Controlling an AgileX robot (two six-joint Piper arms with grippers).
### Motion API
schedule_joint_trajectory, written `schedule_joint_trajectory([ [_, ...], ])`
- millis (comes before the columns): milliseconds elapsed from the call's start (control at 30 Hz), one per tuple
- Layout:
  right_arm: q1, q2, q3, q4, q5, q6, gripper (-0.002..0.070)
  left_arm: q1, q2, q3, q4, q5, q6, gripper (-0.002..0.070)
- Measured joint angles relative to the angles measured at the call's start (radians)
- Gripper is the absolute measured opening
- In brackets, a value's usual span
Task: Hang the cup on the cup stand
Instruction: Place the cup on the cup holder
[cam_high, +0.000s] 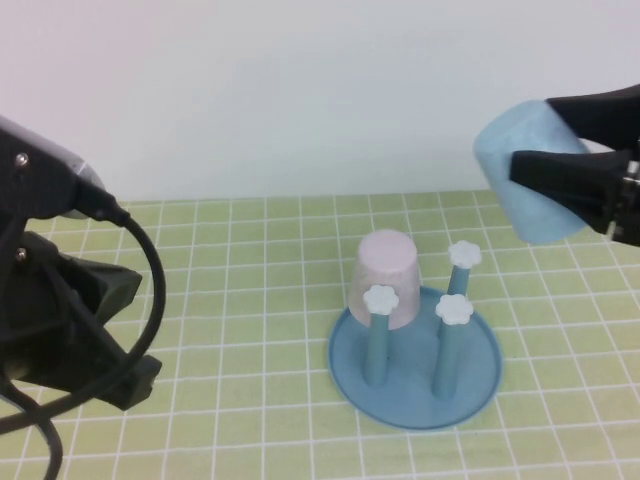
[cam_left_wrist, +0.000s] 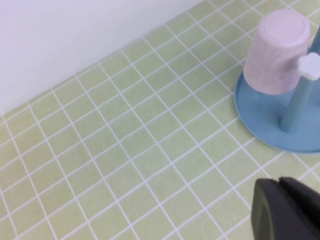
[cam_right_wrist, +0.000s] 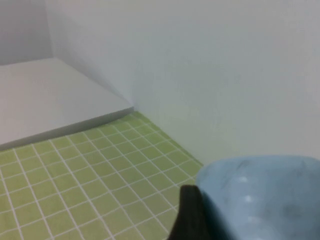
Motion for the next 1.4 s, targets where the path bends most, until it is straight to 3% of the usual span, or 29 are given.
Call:
schedule_joint_trajectory([
  [300,0.014,0.245,-0.153,0.0,0.138,-0.031,0.0538,0.0,0.0,0.0,0.002,-0.002,0.0,-0.0001],
  [567,0.089,0.388,-0.228,-0.002,0.171,-0.163,0.0538,0.0,0.0,0.006,0.023,-0.002,0.0,-0.0001],
  [967,0.09,0.413,-0.235,-0.002,0.045,-0.245,0.0538,0.0,0.029,0.027,0.114,-0.001,-0.052,-0.0001],
  [1400,0.09,0.52,-0.235,0.0,0.133,-0.226,0.0538,0.0,0.091,0.027,0.141,-0.024,-0.092,-0.0001],
])
